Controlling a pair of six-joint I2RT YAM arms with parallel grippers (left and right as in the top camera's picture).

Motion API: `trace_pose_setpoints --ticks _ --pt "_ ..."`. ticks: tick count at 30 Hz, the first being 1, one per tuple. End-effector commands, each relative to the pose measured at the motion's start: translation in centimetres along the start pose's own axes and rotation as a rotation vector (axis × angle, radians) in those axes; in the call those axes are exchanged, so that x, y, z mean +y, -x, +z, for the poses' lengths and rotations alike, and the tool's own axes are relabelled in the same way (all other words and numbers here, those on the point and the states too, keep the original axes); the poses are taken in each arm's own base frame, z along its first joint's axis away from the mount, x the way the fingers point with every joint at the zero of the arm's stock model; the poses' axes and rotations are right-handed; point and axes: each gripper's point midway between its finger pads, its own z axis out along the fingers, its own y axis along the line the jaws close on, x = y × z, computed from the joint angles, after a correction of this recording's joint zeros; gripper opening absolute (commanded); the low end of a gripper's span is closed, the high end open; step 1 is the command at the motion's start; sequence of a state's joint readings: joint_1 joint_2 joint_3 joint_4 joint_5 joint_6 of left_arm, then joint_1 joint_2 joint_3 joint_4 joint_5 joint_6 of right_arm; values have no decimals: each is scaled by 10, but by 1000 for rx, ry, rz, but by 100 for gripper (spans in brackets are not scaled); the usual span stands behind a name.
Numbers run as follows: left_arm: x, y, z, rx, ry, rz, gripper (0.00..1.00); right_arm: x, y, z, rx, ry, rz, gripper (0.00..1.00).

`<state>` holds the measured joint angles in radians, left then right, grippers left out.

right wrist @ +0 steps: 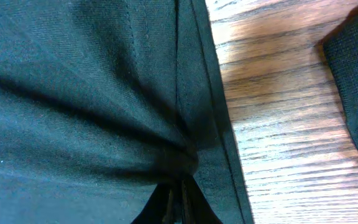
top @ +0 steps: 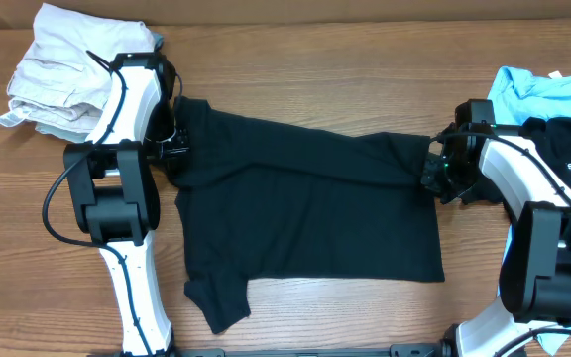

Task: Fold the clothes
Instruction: 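Open both grippers and release the flattened t-shirt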

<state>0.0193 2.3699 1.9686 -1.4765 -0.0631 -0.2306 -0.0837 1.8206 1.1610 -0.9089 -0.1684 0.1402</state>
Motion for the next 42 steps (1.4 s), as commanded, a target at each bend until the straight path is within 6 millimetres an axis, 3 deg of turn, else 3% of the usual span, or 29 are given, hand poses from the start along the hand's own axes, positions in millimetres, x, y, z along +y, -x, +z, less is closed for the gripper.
trace_pose_setpoints --ticks 1,2,5,7,10,14,17,20,24,27,29,32,37,42 --pt "-2 -3 -6 -10 0 18 35 -3 1 -6 -22 -7 13 31" --pt "-1 -3 -6 -13 5 20 54 -2 3 -7 -27 -3 14 39" --pt "5 -2 -17 -25 27 17 100 9 10 -21 -38 36 11 46" --pt "8 -1 -36 -50 34 13 100 16 19 -42 -73 52 3 47" --pt "12 2 -80 -128 24 -1 100 28 33 -91 -173 73 -18 53" --pt "1 3 -163 -365 -122 1 100 44 32 -174 -332 106 -53 62" --pt "0 -13 -219 -522 -205 7 100 48 11 -223 -409 118 -68 65" --pt "11 -43 -270 -673 -234 4 100 47 -19 -260 -484 119 -79 66" --pt "24 -94 -320 -830 -274 10 100 40 -67 -291 -551 122 -68 65" --pt "29 -131 -341 -911 -298 27 100 33 -101 -307 -593 125 -32 66" --pt "34 -155 -345 -935 -303 33 100 25 -123 -314 -618 118 10 66" --pt "40 -182 -329 -903 -302 -6 100 17 -148 -316 -635 120 64 68" --pt "47 -207 -259 -713 -259 -81 100 9 -166 -293 -542 110 139 70" --pt "32 -210 -168 -500 -266 -95 100 0 -161 -244 -421 75 185 74"
